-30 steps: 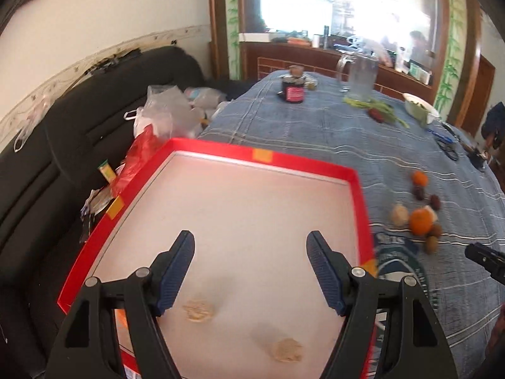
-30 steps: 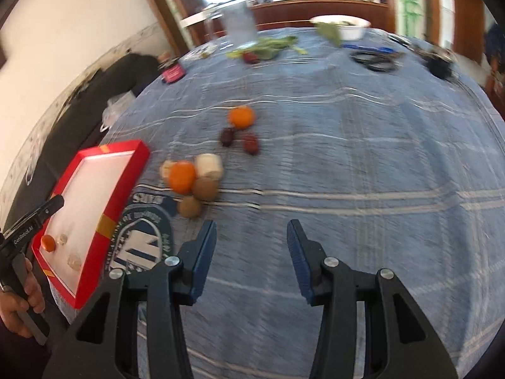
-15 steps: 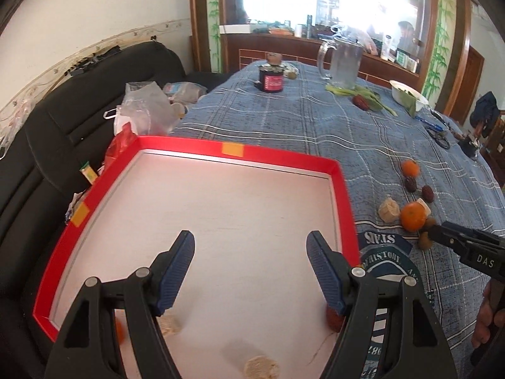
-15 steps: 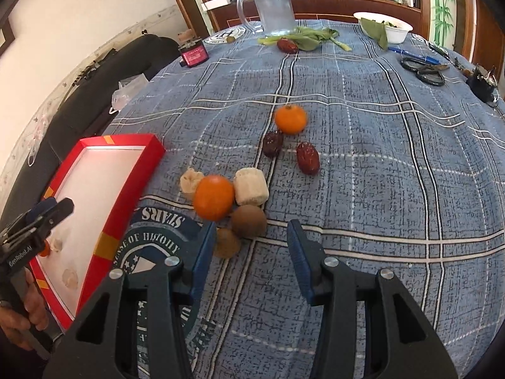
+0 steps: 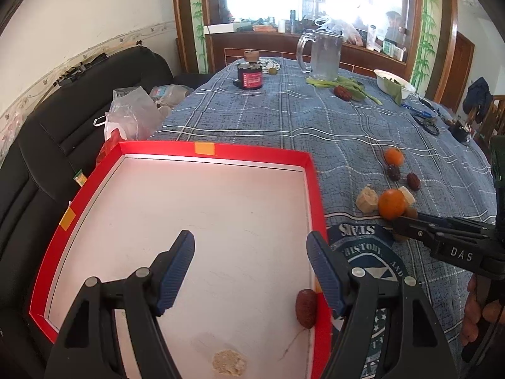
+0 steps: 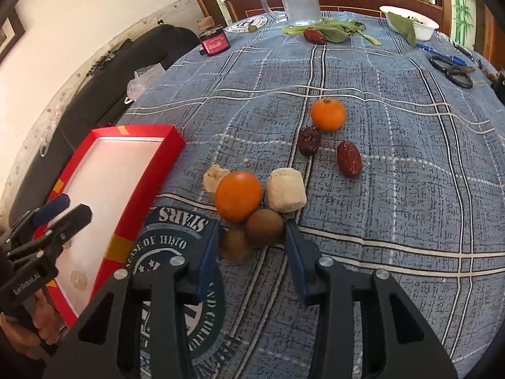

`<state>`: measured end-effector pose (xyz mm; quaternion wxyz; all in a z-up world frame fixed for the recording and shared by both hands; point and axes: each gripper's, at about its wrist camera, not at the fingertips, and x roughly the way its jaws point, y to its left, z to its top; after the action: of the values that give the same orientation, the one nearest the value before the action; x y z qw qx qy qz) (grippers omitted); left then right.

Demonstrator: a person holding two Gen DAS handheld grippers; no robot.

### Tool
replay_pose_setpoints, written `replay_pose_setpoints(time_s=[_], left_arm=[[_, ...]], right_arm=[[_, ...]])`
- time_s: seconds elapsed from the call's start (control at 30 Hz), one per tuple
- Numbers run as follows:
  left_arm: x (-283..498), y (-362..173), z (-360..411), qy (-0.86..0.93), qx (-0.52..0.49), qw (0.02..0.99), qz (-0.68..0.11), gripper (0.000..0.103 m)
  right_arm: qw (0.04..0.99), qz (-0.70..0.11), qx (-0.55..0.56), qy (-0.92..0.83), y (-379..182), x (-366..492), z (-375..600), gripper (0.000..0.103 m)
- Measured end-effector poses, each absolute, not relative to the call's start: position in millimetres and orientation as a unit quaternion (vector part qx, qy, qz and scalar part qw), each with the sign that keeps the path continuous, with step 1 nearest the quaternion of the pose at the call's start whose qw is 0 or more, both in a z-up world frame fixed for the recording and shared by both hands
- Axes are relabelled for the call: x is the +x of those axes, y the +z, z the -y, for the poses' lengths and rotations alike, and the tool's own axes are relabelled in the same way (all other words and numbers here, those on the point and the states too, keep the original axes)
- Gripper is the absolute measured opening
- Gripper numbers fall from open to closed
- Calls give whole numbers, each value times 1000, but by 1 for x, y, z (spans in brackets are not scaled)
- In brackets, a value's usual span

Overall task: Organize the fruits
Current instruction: 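Move the left tool toward an orange while the right tool approaches a brown kiwi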

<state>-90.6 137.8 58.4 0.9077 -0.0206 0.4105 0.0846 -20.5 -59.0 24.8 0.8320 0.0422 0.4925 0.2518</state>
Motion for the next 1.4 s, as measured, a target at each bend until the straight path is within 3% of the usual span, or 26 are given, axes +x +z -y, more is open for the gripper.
replay_pose_setpoints(time_s=[0.2, 0.5, 0.7, 1.17, 1.23, 1.4], left_arm=[[-88, 58, -115, 62, -6, 907, -416, 73], [-81, 54, -80, 27, 10, 904, -427, 73], [-83, 59, -82, 39, 12, 904, -425, 73], [-86, 57, -90, 56, 6, 901, -431, 73], [-86, 57, -90, 58, 8, 900, -431, 73], [-81, 58, -83, 53, 8, 898, -437, 73]], right_arm=[[829, -491, 65, 260, 30, -26, 81, 30], [834, -493, 62, 240, 27, -43, 121, 30], [841, -460, 50, 280, 41, -48, 104, 30], [836, -470, 11, 284, 21, -34, 56, 30], [839, -465, 6, 283, 20, -34, 56, 25], [843, -463, 23, 271, 20, -28, 73, 25]])
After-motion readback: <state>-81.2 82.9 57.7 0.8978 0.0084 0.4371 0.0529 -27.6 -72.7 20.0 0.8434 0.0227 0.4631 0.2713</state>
